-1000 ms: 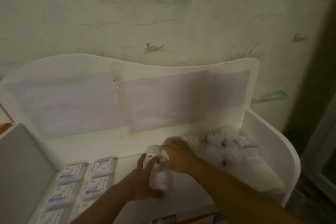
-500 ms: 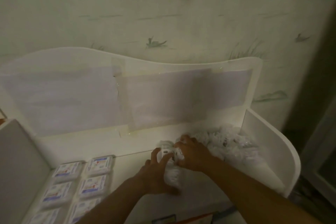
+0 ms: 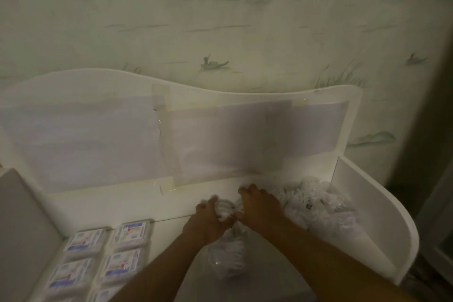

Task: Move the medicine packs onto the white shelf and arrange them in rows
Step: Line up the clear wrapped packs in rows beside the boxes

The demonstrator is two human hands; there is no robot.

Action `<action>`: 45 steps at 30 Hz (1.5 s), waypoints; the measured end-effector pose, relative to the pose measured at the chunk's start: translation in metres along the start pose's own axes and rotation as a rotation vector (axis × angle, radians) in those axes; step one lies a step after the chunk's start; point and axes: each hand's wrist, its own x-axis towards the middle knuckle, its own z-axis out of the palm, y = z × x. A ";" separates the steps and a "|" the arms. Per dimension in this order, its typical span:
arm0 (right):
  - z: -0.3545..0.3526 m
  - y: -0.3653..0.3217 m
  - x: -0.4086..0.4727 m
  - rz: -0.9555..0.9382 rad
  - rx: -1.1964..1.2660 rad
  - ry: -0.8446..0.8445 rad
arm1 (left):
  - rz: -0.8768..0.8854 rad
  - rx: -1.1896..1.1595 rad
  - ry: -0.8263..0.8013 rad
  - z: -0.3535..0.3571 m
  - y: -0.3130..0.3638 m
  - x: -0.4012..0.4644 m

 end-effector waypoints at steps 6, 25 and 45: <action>0.000 -0.002 0.002 0.016 -0.049 -0.049 | 0.008 -0.110 -0.053 -0.009 0.006 -0.009; -0.001 -0.015 0.009 -0.042 0.410 -0.103 | 0.214 0.055 0.036 -0.059 -0.040 -0.038; 0.010 0.005 0.031 -0.210 0.385 -0.063 | 0.206 0.370 0.241 -0.048 -0.045 -0.028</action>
